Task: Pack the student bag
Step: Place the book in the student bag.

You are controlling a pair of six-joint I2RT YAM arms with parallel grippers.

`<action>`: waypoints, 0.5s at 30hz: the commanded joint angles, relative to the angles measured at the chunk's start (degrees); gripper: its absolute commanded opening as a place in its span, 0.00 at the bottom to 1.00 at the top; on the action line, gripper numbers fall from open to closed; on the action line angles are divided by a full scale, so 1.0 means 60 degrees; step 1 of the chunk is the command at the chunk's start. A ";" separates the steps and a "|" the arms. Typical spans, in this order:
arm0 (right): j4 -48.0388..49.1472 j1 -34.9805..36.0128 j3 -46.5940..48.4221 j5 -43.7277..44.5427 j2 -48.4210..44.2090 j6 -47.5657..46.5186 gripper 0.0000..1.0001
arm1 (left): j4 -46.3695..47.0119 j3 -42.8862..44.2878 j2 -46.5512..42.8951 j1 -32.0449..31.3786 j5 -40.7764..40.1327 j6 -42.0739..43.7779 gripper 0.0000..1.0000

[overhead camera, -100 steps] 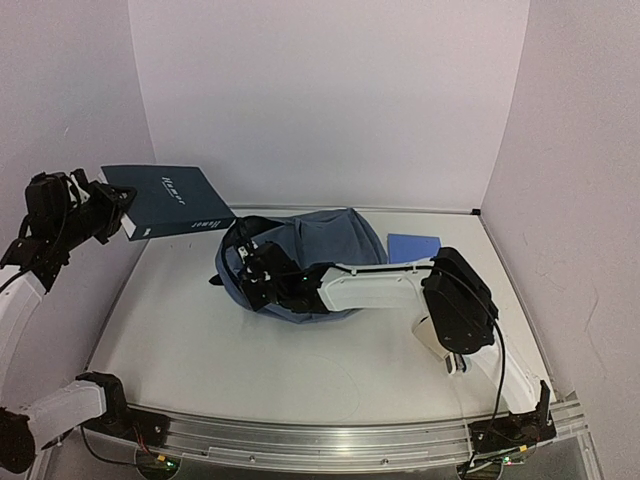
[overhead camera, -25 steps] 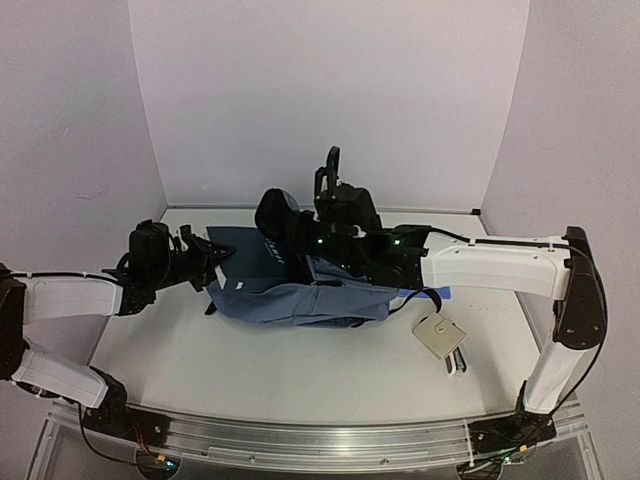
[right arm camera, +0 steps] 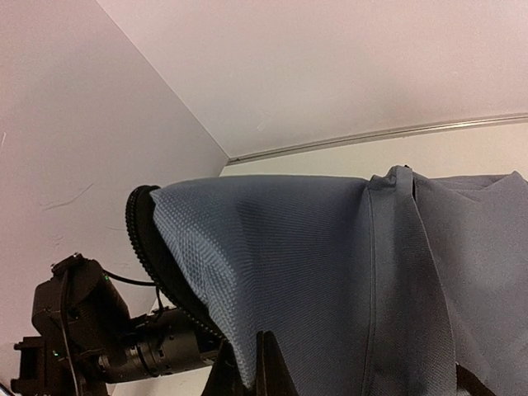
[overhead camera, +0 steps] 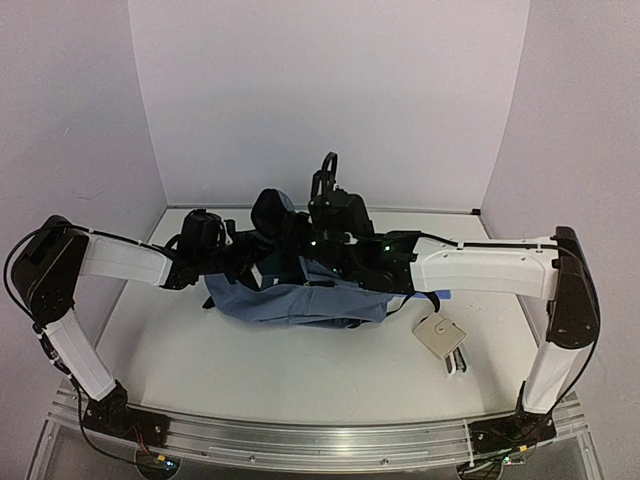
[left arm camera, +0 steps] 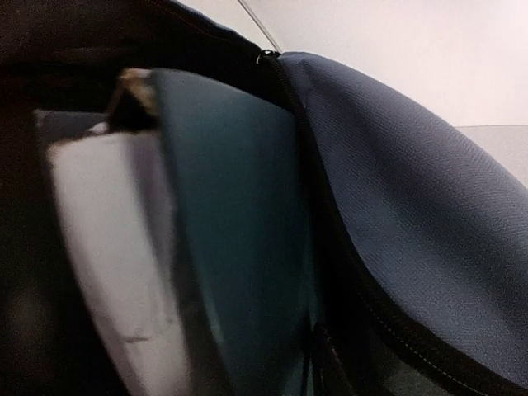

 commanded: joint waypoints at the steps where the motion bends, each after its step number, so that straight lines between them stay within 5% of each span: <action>1: 0.1187 0.0080 0.0193 0.0150 -0.0309 0.0129 0.00 | -0.2318 0.0616 -0.0255 -0.0076 -0.0320 0.1582 0.60; 8: 0.1096 0.0080 -0.0054 0.0268 -0.0260 0.0121 0.00 | -0.4385 0.0378 -0.1436 -0.0076 -0.1321 0.2387 0.81; 15: 0.1066 0.0084 0.0000 0.0131 -0.0101 0.0134 0.00 | -0.3903 0.0072 -0.1248 -0.0076 -0.0723 0.2077 0.77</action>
